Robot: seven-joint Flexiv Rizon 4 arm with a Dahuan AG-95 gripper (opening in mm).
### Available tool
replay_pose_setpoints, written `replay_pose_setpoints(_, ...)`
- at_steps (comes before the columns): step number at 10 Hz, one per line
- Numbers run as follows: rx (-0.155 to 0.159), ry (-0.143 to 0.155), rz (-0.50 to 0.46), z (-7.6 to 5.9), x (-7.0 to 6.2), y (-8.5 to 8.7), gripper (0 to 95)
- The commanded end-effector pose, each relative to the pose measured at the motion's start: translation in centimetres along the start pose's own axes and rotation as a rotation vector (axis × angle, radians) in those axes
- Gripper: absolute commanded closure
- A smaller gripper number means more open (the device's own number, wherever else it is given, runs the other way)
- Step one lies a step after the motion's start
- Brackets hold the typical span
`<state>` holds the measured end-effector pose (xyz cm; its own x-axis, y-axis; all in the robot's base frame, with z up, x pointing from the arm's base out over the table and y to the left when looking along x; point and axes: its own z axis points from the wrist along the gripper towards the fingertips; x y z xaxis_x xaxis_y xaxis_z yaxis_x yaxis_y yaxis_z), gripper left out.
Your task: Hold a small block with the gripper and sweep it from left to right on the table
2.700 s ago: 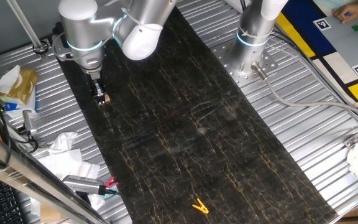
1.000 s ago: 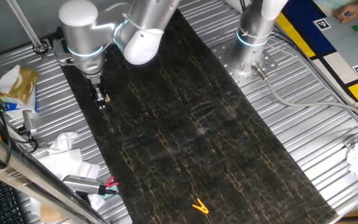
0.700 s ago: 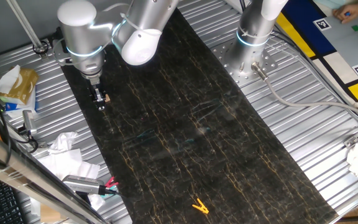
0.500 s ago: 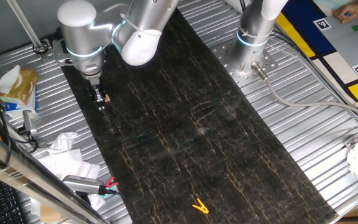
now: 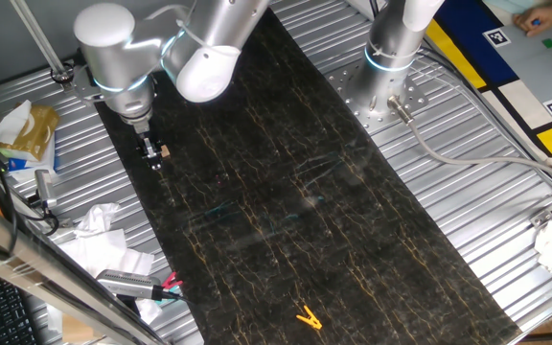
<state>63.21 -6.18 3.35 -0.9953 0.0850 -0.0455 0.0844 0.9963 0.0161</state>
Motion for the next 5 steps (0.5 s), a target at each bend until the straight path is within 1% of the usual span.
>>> replay_pose_setpoints(1,0.007,-0.001,-0.007,-0.11,0.22,-0.03,57.0)
replay_pose_setpoints(5,0.01,-0.002,-0.013,-0.13,0.23,-0.02,57.0)
